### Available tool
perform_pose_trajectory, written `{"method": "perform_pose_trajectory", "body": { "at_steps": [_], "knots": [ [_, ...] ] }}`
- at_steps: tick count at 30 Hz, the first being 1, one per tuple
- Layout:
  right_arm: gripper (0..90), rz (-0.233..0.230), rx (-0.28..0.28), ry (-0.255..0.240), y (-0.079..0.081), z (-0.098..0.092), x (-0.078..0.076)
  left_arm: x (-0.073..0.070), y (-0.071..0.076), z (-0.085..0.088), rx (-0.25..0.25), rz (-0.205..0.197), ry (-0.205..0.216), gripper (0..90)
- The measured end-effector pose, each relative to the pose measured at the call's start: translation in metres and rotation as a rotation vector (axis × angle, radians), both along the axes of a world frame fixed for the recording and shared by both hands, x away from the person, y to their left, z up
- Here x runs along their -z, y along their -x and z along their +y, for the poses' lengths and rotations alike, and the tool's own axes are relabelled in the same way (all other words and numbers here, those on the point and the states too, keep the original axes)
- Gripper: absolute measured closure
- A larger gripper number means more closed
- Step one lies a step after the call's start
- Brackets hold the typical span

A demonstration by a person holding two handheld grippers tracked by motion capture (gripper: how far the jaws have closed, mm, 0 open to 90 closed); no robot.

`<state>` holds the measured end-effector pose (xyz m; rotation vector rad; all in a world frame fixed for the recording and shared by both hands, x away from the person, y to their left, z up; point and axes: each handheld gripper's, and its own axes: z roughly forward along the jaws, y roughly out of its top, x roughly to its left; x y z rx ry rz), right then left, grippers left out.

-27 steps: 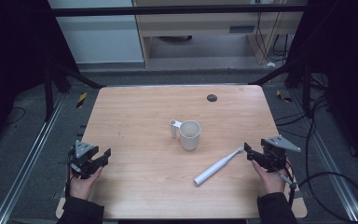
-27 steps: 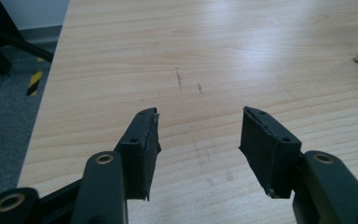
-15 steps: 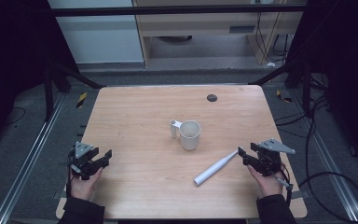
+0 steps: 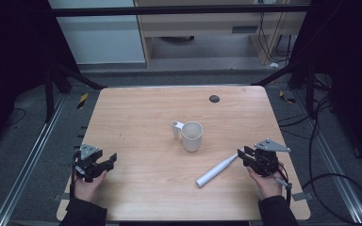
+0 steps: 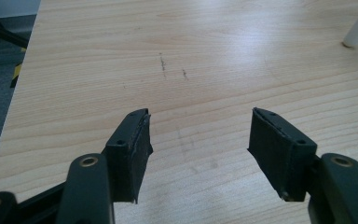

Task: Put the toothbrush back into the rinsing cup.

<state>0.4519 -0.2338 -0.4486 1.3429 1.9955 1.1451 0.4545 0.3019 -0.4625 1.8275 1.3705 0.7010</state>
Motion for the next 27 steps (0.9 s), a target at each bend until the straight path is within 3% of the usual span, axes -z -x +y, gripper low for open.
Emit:
{"method": "perform_pose_trajectory", "body": {
  "at_steps": [9,19,27],
  "knots": [
    [78.4,0.022,-0.016,0.036,-0.012,0.012,0.009,-0.001,0.000,-0.001,0.009,-0.009,-0.001,36.6],
    [88.9,0.064,-0.014,0.025,-0.029,0.017,0.022,-0.001,-0.001,-0.003,0.013,-0.012,-0.013,36.3],
    [90.0,0.097,-0.031,0.037,-0.036,0.021,0.030,0.000,-0.001,-0.004,0.016,-0.010,-0.025,36.3]
  ]
}}
